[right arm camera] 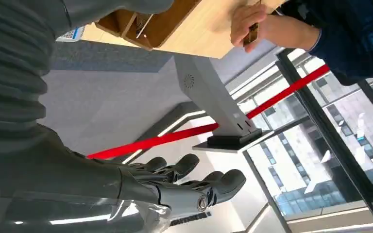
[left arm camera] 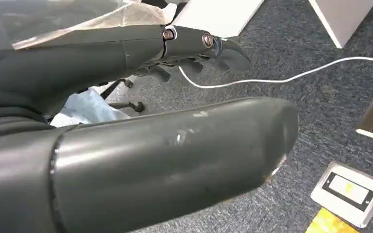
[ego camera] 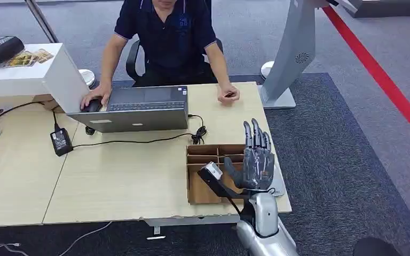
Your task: Pass the card to the sensor for recognition and then transmit it.
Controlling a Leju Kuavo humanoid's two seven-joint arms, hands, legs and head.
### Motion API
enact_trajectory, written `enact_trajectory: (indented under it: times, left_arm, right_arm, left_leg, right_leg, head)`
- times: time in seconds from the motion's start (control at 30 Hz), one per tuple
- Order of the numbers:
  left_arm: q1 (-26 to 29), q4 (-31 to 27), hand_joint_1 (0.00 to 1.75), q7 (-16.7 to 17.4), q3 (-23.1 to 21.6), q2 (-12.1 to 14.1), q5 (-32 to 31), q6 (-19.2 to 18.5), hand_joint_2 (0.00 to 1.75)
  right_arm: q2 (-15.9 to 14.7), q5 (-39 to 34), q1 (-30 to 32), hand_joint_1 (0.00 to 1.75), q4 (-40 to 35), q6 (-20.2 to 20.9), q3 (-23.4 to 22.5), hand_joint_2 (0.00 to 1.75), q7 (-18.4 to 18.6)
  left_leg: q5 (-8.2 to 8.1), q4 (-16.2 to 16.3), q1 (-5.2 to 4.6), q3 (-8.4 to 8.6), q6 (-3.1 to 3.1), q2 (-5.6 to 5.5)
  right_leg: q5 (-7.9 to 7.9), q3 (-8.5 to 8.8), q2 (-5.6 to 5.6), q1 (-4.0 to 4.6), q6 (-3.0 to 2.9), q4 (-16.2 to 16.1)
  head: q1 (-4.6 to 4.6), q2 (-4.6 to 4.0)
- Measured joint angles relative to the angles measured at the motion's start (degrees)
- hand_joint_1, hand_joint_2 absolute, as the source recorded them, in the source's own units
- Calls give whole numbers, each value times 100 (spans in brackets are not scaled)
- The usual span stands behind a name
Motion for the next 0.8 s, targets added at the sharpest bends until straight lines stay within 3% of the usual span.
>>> enact_trajectory:
  times: [0.8]
  left_arm:
    - [-1, 0, 0, 0, 0, 4, -4, -7, 0]
  right_arm:
    - [-308, -105, -28, 0, 459, 0, 39, 175, 170]
  left_leg:
    - [0, 0, 0, 0, 0, 0]
  right_leg:
    - [0, 0, 0, 0, 0, 0]
  head:
    - [0, -2]
